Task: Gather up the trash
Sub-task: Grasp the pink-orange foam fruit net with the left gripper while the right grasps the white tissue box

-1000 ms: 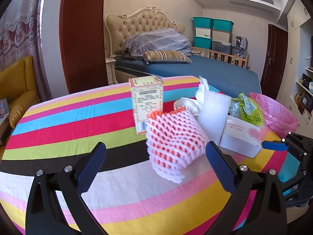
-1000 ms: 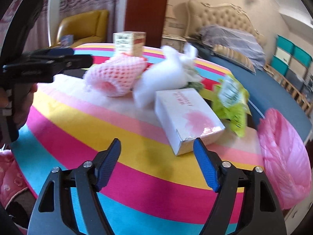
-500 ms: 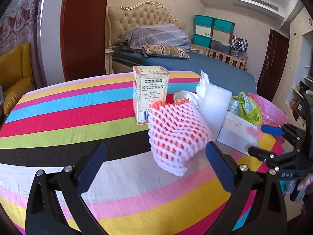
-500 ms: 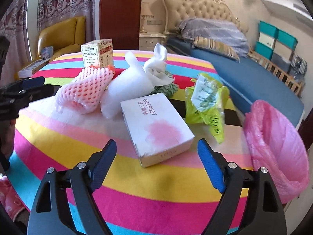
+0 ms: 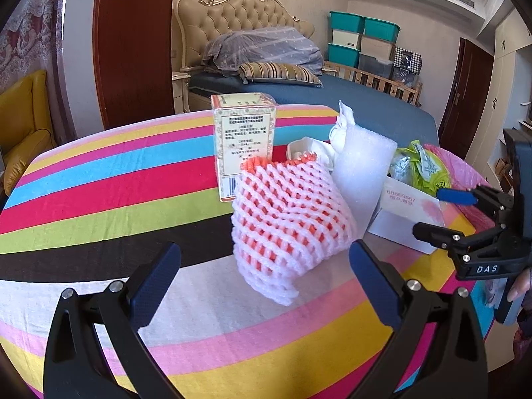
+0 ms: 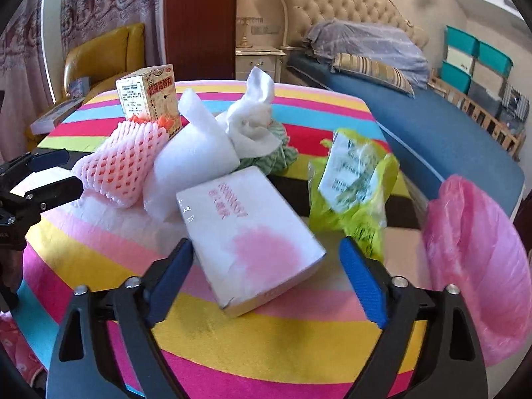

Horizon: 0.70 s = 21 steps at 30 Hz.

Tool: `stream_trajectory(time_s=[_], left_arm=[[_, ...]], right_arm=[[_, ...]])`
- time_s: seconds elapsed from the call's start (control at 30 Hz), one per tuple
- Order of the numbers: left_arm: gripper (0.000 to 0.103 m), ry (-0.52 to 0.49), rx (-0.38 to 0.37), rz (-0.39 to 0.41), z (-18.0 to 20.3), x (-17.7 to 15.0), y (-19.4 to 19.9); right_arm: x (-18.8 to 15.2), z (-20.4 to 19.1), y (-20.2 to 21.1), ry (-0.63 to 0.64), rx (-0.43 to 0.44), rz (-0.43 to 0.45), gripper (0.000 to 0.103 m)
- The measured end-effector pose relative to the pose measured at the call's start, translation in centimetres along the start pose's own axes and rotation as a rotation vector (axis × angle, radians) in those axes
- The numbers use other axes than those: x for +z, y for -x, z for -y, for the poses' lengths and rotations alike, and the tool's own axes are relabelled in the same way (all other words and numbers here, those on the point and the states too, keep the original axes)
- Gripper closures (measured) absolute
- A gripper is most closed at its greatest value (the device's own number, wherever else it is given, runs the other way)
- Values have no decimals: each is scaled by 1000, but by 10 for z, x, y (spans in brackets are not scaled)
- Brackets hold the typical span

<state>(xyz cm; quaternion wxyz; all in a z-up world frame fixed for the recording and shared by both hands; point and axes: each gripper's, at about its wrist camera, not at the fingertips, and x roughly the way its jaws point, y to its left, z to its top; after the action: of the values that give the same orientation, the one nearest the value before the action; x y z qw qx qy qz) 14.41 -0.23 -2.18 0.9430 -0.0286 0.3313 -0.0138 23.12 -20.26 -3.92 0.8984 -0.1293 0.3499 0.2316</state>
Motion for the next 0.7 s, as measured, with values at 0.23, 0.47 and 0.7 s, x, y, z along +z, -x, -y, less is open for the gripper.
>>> stream_trajectory(time_s=[0.23,0.47,0.7], left_arm=[[5,-26,32,-13,7,2,-3],[5,1,3,-39,11,7,-10],[27,8,-41,-68,25,9,-24]], right_arm=[[2,-6,-14,37,48,-28,26],[-21,-18,16,16,24,25,28],[-49,-22,37,-49,-3,47,28]])
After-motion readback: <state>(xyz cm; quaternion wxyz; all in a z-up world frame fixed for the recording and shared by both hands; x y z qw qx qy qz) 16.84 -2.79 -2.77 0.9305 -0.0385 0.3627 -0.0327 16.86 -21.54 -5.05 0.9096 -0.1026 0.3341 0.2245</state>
